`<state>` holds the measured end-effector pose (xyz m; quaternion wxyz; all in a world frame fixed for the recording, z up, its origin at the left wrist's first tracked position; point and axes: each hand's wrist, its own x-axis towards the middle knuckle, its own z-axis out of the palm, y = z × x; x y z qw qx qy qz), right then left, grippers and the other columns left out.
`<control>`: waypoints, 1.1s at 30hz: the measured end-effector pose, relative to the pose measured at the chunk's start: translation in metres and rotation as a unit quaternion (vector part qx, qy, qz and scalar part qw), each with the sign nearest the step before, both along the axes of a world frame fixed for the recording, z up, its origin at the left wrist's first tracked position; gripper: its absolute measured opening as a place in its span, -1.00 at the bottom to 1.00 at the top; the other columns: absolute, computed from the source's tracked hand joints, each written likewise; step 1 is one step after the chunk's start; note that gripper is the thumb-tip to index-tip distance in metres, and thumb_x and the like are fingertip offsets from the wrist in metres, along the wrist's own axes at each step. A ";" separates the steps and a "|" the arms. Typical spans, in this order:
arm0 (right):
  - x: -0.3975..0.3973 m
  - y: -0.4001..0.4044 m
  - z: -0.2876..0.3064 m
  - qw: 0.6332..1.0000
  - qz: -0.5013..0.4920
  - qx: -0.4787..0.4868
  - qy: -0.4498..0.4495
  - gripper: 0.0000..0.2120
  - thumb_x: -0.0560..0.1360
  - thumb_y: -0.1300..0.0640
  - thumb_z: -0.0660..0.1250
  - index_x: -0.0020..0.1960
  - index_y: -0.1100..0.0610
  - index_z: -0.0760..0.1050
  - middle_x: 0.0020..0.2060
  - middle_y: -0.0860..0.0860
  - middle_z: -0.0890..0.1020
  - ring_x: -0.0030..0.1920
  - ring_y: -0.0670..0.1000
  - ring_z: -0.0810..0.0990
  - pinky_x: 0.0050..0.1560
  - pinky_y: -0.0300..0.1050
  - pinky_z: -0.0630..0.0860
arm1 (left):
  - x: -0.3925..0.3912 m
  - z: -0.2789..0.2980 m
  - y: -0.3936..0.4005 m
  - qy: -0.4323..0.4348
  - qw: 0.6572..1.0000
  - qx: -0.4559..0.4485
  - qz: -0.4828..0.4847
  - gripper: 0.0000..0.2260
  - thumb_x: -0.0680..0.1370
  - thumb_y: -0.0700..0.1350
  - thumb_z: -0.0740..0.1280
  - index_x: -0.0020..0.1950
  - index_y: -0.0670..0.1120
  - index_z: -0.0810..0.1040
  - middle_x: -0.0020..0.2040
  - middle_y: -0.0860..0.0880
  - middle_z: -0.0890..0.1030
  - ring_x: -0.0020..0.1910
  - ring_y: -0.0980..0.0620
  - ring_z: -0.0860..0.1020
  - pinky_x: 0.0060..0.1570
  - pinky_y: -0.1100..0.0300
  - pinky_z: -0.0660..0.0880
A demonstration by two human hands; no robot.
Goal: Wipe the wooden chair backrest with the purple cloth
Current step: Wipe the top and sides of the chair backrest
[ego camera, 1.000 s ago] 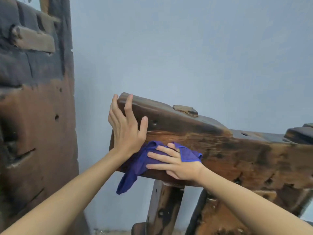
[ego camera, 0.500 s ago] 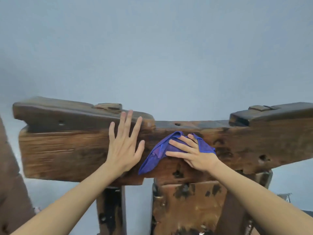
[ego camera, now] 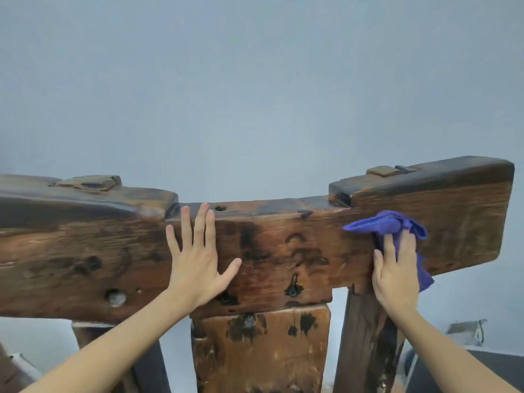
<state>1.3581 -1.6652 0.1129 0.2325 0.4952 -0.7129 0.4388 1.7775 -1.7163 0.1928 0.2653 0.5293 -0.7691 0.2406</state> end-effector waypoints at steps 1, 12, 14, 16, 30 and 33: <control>0.009 -0.001 -0.008 0.997 -0.023 -0.015 -0.073 -0.50 0.71 0.01 0.02 0.61 0.11 0.14 0.62 0.23 0.10 0.59 0.32 0.10 0.49 0.33 0.26 | -0.002 0.001 0.002 -0.006 1.000 0.006 0.005 -0.01 0.49 0.42 0.14 0.65 -0.23 -0.06 0.69 -0.18 -0.08 0.64 -0.31 -0.20 0.47 -0.44 -0.14; 0.180 -0.007 -0.056 0.958 0.031 -0.029 -0.285 -0.49 0.70 0.03 0.08 0.58 0.23 0.22 0.46 0.33 0.42 0.45 0.38 0.38 0.42 0.25 0.36 | 0.012 0.036 0.036 0.133 0.982 0.090 -0.100 -0.42 0.62 0.26 -0.11 0.62 0.11 0.13 0.65 0.14 0.15 0.65 0.06 -0.05 0.56 -0.15 -0.12; 0.207 -0.009 -0.061 0.969 0.038 -0.029 -0.244 -0.50 0.68 0.07 0.12 0.56 0.27 0.26 0.46 0.33 0.42 0.47 0.37 0.36 0.46 0.24 0.33 | 0.029 0.039 0.037 0.092 0.985 0.093 -0.109 -0.45 0.65 0.23 -0.13 0.63 0.15 0.11 0.65 0.18 0.11 0.65 0.10 -0.07 0.55 -0.19 -0.16; 0.232 -0.009 -0.065 0.977 0.046 -0.021 -0.207 -0.48 0.69 0.04 0.09 0.57 0.29 0.26 0.50 0.32 0.37 0.52 0.34 0.30 0.53 0.23 0.26 | 0.046 0.039 0.037 0.074 0.988 0.088 -0.103 -0.47 0.65 0.22 -0.13 0.63 0.19 0.10 0.67 0.18 0.06 0.66 0.12 -0.13 0.53 -0.24 -0.21; 0.515 -0.009 -0.056 0.929 0.264 0.113 -0.232 -0.50 0.73 -0.01 0.02 0.57 0.22 0.31 0.50 0.23 0.42 0.51 0.24 0.39 0.46 0.01 0.40 | 0.321 0.026 0.043 0.085 0.991 0.090 0.044 -0.44 0.63 0.26 -0.28 0.64 0.26 -0.01 0.67 0.16 -0.16 0.66 0.00 -0.23 0.58 -0.24 -0.18; 0.574 -0.016 -0.054 0.898 0.329 0.178 -0.232 -0.28 0.59 -0.41 -0.19 0.62 -0.08 0.17 0.52 -0.03 0.40 0.49 0.02 0.39 0.22 -0.53 0.24 | 0.380 0.030 0.046 0.076 0.993 0.082 0.027 -0.49 0.67 0.22 -0.21 0.64 0.25 0.00 0.68 0.14 -0.13 0.66 -0.01 -0.21 0.60 -0.22 -0.09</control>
